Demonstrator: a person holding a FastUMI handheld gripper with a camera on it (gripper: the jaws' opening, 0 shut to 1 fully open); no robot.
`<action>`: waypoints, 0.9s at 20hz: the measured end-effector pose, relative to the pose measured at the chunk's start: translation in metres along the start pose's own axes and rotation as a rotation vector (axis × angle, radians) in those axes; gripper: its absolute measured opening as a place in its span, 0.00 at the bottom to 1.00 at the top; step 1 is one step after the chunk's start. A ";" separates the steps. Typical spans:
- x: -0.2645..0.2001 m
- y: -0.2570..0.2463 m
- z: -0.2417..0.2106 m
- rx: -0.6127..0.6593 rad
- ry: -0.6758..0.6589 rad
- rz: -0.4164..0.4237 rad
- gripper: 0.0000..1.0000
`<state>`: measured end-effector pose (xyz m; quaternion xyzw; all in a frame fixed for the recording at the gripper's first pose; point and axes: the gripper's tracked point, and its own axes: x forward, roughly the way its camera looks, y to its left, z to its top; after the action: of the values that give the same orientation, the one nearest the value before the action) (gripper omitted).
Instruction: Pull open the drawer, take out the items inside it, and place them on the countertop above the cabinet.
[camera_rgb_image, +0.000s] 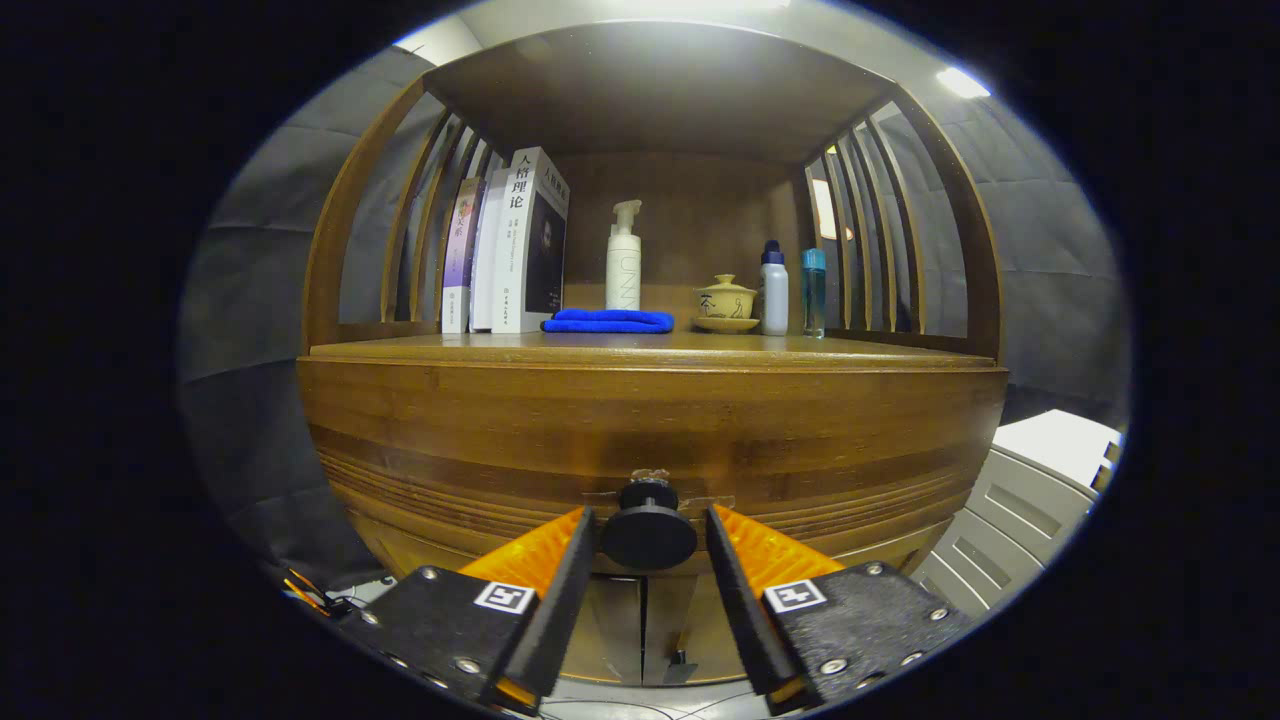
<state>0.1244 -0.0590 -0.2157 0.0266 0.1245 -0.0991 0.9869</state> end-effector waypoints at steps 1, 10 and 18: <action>0.001 -0.001 0.000 -0.004 -0.002 -0.002 0.56; 0.002 -0.002 -0.003 -0.005 0.001 -0.017 0.46; 0.002 -0.003 -0.005 0.040 -0.005 -0.028 0.28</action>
<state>0.1245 -0.0618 -0.2209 0.0445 0.1202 -0.1155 0.9850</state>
